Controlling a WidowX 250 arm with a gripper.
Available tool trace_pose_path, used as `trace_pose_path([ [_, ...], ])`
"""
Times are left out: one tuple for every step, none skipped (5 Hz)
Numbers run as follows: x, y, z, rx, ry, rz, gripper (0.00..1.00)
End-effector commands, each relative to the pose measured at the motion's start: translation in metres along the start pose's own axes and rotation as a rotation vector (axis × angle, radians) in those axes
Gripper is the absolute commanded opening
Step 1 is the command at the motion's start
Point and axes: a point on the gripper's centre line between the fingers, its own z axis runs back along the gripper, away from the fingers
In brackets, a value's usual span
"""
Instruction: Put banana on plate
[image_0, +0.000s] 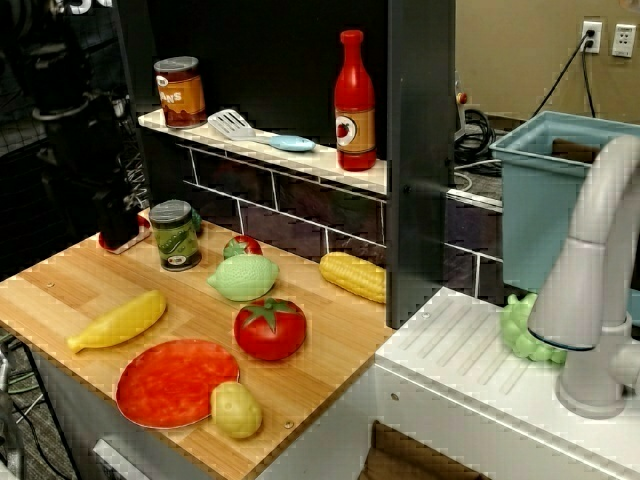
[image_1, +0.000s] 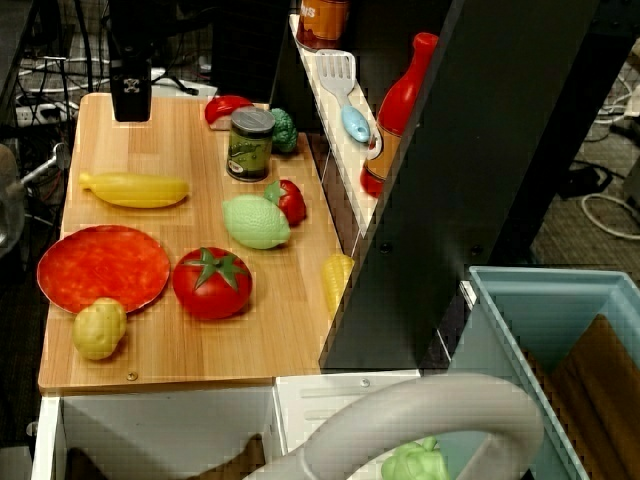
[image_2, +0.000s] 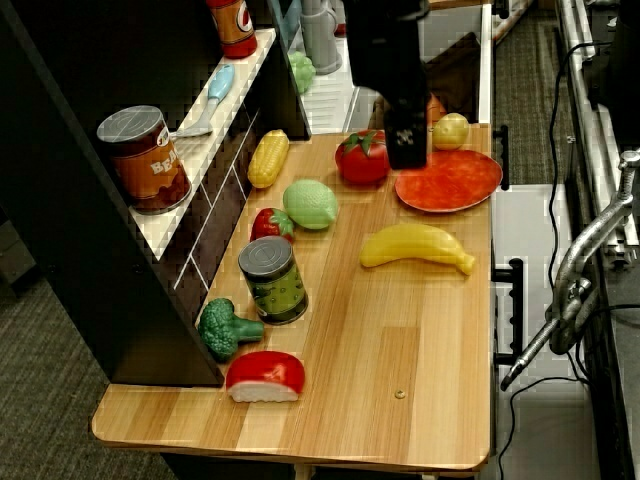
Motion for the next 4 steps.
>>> trace_pose_path([
  [0.001, 0.015, -0.006, 0.030, -0.056, 0.004, 1.00],
  [0.005, 0.014, -0.013, 0.023, -0.059, 0.012, 1.00],
  [0.011, 0.013, -0.021, 0.029, -0.057, 0.012, 1.00],
  [0.016, 0.013, -0.031, 0.039, -0.061, 0.007, 1.00],
])
